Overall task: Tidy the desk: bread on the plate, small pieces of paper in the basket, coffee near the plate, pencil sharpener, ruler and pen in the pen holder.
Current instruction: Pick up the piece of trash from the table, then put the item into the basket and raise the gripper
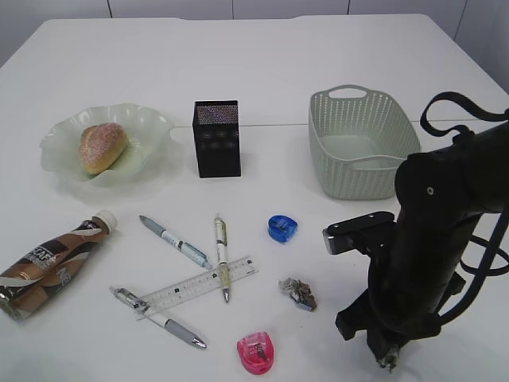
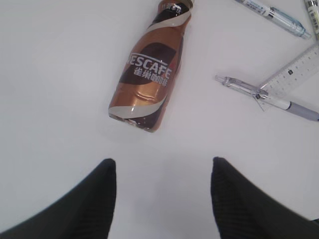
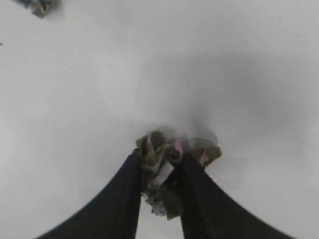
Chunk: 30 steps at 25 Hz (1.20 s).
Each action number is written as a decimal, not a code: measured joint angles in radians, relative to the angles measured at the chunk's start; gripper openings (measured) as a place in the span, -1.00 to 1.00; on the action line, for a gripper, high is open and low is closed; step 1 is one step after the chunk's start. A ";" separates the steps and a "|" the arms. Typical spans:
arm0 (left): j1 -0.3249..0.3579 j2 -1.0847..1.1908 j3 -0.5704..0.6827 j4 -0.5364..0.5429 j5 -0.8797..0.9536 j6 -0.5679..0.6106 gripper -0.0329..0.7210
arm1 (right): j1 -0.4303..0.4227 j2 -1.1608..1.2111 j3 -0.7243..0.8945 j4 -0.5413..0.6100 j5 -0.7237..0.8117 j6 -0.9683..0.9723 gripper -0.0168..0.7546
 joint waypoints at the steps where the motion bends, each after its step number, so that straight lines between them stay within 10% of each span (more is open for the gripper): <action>1: 0.000 0.000 0.000 0.000 0.000 0.000 0.26 | 0.000 -0.002 0.000 0.000 0.000 0.000 -0.48; 15: 0.000 0.000 0.000 0.000 0.000 0.000 0.26 | -0.020 -0.126 -0.125 0.029 -0.008 0.000 -0.50; 30: 0.000 0.000 0.000 -0.006 0.000 0.000 0.26 | -0.267 0.059 -0.630 0.017 -0.131 0.041 -0.50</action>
